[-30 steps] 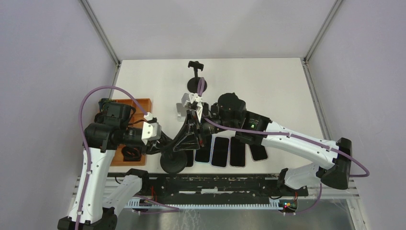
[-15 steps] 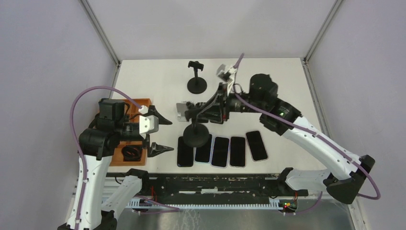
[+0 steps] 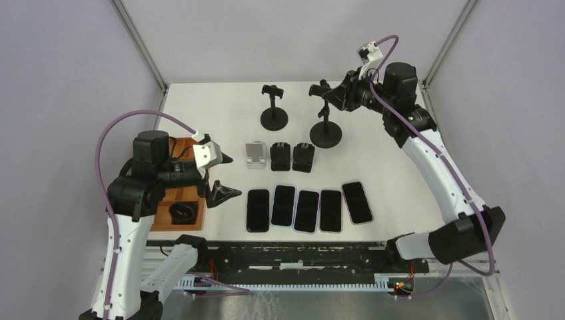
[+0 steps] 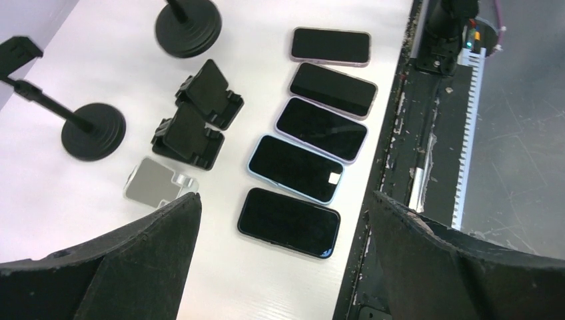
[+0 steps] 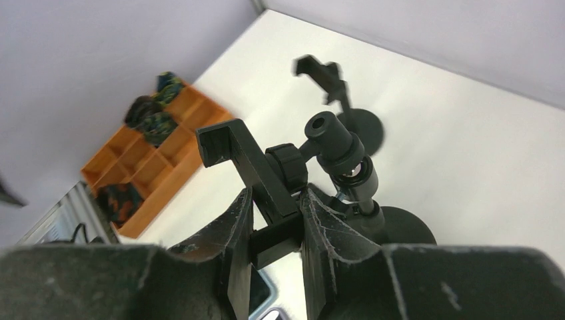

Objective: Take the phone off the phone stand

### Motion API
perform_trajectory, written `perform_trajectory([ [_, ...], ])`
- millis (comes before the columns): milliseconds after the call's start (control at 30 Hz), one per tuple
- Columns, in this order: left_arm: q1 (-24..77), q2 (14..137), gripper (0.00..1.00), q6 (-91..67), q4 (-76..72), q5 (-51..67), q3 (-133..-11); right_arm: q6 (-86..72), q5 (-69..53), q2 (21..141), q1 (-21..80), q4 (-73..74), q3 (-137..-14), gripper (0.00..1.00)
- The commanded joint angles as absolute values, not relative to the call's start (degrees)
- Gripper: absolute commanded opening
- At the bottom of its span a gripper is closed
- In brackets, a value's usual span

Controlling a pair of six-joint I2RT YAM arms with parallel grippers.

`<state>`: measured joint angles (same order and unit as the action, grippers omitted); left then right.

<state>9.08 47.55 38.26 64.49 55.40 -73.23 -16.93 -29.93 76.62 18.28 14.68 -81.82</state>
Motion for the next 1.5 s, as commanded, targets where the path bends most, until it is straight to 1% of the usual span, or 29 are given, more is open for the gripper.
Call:
perform_trajectory([
  [0, 9.14, 46.90, 1.00, 32.15, 60.63, 50.85, -72.55, -16.00, -30.56, 81.21, 14.06, 2.35, -84.42, 0.00],
  [167, 9.14, 47.42, 1.00, 28.81, 56.96, 45.65, -69.12, -15.21, -32.36, 87.75, 11.18, -3.88, -84.01, 0.00],
  [400, 9.15, 48.53, 1.00, 29.65, 56.43, 41.82, -65.60, -17.74, -35.17, 91.73, 9.41, -15.94, -80.47, 0.00],
  [667, 9.14, 48.22, 1.00, 28.92, 54.73, 39.65, -62.81, -17.20, -36.83, 95.39, 9.21, -18.53, -79.85, 0.00],
  [900, 9.14, 48.18, 1.00, 28.28, 53.70, 37.67, -62.07, -14.20, -35.17, 95.84, 8.33, -18.85, -75.50, 0.00],
  [933, 9.14, 48.12, 1.00, 28.06, 53.49, 37.50, -61.98, -14.17, -35.03, 95.80, 8.15, -18.51, -75.35, 0.03],
  [967, 9.14, 48.04, 1.00, 27.73, 53.32, 37.42, -61.95, -14.08, -34.98, 95.80, 8.05, -18.12, -75.16, 0.13],
  [1000, 9.14, 48.04, 1.00, 27.43, 52.98, 37.36, -61.81, -13.93, -34.84, 95.67, 7.90, -17.45, -75.22, 0.33],
  [1033, 9.14, 47.95, 1.00, 27.03, 52.67, 37.29, -61.65, -13.62, -34.68, 95.53, 7.78, -16.61, -75.37, 0.51],
  [1100, 9.14, 47.90, 1.00, 25.17, 50.95, 36.19, -61.26, -12.30, -33.71, 95.00, 7.63, -13.34, -76.11, 0.81],
  [1133, 9.14, 48.00, 1.00, 23.97, 49.96, 35.18, -61.06, -11.20, -32.30, 94.50, 7.59, -10.72, -76.69, 0.92],
  [1167, 9.07, 48.31, 1.00, 23.13, 49.04, 34.14, -61.05, -10.30, -30.99, 93.50, 7.58, -9.37, -76.48, 0.98],
  [1367, 8.97, 51.54, 1.00, 19.92, 44.02, 27.78, -61.64, -7.75, -21.09, 83.99, 7.59, -5.37, -71.37, 0.98],
  [1467, 8.69, 52.77, 1.00, 18.68, 39.94, 24.90, -60.31, -7.98, -14.21, 76.61, 7.57, -5.54, -65.16, 0.98],
])
